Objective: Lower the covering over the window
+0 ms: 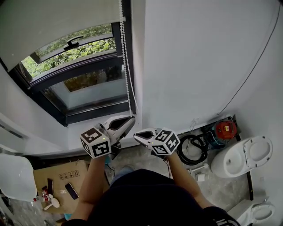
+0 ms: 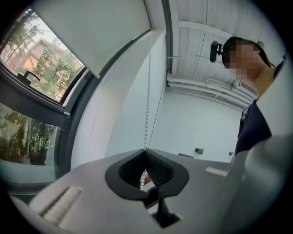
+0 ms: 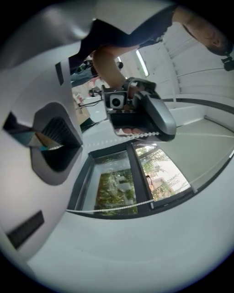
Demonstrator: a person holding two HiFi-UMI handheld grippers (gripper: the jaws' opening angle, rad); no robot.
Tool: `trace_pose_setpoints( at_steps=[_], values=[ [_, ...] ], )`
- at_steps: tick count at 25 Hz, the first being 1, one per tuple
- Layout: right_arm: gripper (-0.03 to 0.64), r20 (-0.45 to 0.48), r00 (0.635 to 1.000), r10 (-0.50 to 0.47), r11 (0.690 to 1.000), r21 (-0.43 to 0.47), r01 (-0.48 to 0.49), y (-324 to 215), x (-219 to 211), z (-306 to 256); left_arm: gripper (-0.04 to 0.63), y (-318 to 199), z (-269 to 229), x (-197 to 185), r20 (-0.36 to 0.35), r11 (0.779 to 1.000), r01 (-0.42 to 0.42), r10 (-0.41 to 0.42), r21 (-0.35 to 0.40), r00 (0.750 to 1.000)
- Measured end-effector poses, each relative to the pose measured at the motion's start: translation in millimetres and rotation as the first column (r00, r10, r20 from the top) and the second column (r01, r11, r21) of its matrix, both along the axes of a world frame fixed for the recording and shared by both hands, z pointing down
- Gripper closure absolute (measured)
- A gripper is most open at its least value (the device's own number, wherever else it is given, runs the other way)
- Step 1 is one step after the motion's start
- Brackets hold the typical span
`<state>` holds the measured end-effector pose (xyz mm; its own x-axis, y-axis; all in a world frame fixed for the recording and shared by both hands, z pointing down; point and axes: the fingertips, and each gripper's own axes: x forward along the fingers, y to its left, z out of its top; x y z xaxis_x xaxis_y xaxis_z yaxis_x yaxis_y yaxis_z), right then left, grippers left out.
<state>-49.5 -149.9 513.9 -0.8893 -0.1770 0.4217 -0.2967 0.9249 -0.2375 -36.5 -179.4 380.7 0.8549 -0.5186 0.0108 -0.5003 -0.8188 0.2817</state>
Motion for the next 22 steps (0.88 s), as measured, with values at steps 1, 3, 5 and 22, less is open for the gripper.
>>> trace_pose_setpoints(
  at_steps=[1,3,5,22],
  values=[
    [0.604,-0.046,0.999,-0.009,1.000,0.009,0.010,1,0,9,0.584,2,9,3,0.024,1.000,-0.012,0.012,-0.008,1.000],
    [0.604,-0.082,0.996,-0.018,1.000,-0.007,0.017,7,0,24,0.584,8,25,7,0.019,0.999,-0.025,0.026,-0.040,0.999],
    [0.604,-0.083,0.996,-0.019,0.999,-0.042,0.016,12,-1,36,0.584,10,38,7,0.002,0.997,-0.021,0.021,-0.071,1.000],
    [0.604,-0.239,0.970,-0.047,0.995,-0.102,0.023,32,15,91,0.584,26,99,0,0.006,0.979,-0.018,0.019,-0.204,1.000]
  ],
)
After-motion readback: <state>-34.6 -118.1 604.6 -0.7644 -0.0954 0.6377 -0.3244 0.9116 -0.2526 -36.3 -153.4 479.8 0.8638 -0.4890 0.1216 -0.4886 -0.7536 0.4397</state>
